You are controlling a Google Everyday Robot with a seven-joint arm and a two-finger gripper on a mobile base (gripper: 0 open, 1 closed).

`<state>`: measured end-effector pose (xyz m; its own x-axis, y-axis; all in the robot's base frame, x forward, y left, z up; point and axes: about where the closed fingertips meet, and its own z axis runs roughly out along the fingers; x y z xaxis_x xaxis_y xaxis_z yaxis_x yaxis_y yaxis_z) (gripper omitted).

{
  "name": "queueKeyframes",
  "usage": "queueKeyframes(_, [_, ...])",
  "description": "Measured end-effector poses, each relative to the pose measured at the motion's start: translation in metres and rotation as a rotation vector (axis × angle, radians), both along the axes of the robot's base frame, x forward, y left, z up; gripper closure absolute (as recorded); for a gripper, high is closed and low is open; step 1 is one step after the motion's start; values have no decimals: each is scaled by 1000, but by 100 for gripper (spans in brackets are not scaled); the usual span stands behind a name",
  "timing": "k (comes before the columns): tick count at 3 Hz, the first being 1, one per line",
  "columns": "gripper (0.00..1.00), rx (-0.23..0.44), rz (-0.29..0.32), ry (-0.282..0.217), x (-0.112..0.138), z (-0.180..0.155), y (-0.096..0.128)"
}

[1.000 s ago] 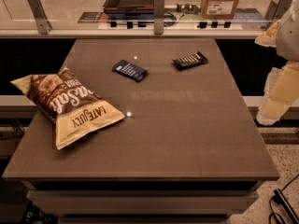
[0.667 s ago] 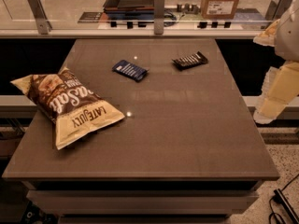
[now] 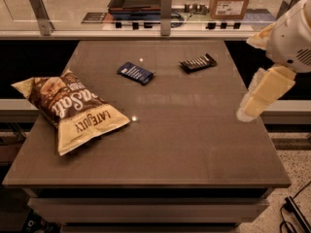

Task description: Pick rxbar blueberry

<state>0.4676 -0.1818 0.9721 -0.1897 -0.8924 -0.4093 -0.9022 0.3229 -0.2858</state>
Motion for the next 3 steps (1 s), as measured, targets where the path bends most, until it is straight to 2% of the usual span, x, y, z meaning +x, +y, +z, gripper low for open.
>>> queueKeyframes(1, [0,129,-67,7,12,-16,18])
queueKeyframes(2, [0,249,-181,2,23,-31,37])
queueKeyframes(3, [0,315,-262,-43,38,-40,52])
